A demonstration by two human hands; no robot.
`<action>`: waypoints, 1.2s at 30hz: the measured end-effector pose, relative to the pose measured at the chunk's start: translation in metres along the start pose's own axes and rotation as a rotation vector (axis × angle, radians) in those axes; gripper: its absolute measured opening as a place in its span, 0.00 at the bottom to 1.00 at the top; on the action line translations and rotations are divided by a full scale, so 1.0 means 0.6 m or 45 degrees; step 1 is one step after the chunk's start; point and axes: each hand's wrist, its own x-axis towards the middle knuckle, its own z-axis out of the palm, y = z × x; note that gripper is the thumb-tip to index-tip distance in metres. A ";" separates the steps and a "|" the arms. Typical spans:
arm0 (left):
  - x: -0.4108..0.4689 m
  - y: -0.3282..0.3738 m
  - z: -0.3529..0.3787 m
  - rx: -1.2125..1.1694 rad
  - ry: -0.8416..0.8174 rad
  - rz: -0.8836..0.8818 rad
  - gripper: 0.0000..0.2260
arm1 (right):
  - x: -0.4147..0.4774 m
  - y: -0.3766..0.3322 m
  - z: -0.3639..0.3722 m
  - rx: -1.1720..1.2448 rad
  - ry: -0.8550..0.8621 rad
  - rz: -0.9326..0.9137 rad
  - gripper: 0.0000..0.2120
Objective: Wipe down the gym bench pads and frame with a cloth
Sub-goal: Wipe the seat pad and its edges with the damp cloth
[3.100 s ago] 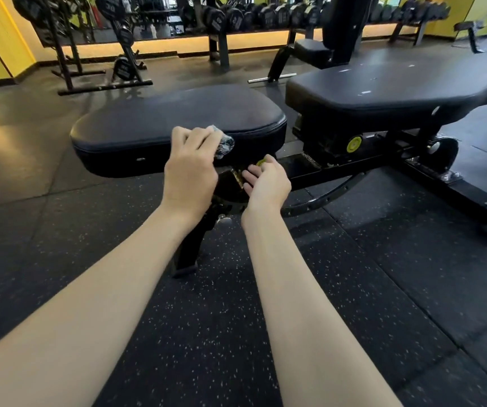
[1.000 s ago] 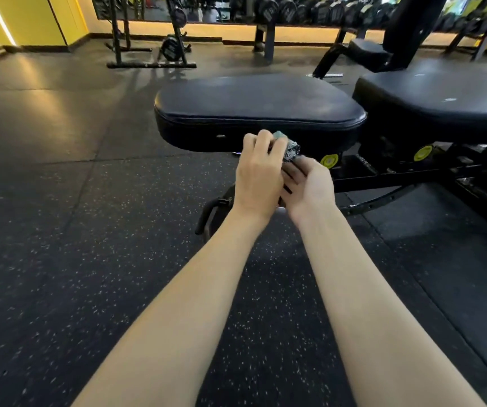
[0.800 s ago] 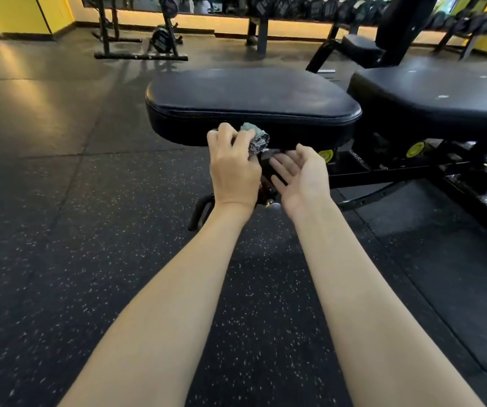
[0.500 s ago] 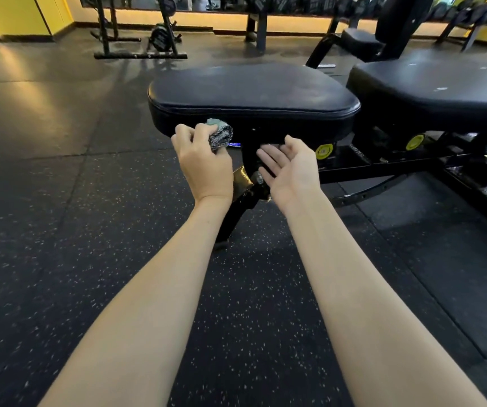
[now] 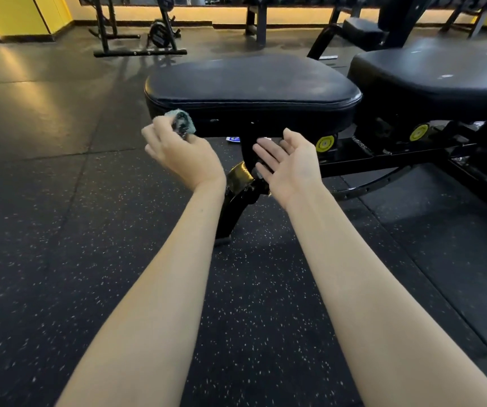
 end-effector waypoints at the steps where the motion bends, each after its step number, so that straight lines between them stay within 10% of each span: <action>1: -0.006 0.002 0.004 0.007 0.019 0.015 0.16 | -0.001 0.000 -0.001 -0.017 -0.003 -0.002 0.20; 14: -0.124 0.037 0.043 -0.117 -0.368 0.237 0.11 | 0.008 -0.015 -0.028 -0.170 0.067 -0.032 0.20; 18: -0.160 0.039 0.040 -0.091 -0.758 0.537 0.05 | 0.012 -0.026 -0.050 -0.154 0.109 -0.084 0.17; 25: -0.090 -0.010 0.029 0.068 -0.686 1.063 0.10 | 0.029 -0.040 -0.067 -0.452 0.221 -0.108 0.23; 36: 0.002 -0.032 -0.025 -0.025 -0.313 0.241 0.12 | 0.021 0.004 -0.021 -0.313 0.128 -0.092 0.19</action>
